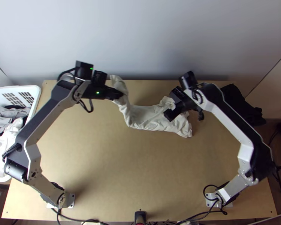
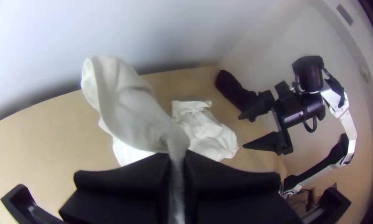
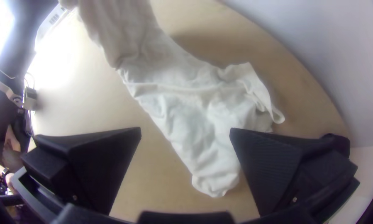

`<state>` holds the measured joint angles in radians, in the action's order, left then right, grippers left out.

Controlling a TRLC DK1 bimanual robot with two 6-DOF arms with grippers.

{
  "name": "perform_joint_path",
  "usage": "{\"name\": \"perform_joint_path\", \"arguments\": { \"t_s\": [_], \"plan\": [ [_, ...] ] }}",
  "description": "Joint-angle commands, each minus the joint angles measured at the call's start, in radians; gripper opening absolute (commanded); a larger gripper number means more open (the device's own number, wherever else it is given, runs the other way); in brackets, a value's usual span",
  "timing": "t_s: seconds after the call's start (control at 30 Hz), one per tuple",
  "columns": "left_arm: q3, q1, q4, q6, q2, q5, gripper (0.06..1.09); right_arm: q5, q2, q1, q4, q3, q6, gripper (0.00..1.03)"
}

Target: Fold the t-shirt

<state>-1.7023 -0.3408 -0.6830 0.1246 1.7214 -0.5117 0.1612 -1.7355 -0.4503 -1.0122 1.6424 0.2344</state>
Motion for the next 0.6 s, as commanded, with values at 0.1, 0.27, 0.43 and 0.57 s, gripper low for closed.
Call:
{"name": "perform_joint_path", "arguments": {
  "t_s": [0.1, 0.27, 0.43, 0.57],
  "plan": [
    [-0.125, -0.193, 0.088, 0.026, 0.142, 0.016, 0.09, 0.029, 0.244, 0.076, -0.057, -0.105, -0.060, 0.99],
    [-0.247, -0.262, 0.092, 0.026, 0.270, 0.016, 0.09, 0.029, 0.298, 0.101, -0.055, -0.197, -0.063, 0.99],
    [-0.387, -0.313, 0.092, 0.030, 0.394, 0.015, 0.09, 0.029, 0.306, 0.122, -0.057, -0.219, -0.063, 0.99],
    [-0.473, -0.349, 0.088, 0.033, 0.477, 0.015, 0.09, 0.029, 0.303, 0.139, -0.055, -0.220, -0.063, 0.99]
  ]
}}
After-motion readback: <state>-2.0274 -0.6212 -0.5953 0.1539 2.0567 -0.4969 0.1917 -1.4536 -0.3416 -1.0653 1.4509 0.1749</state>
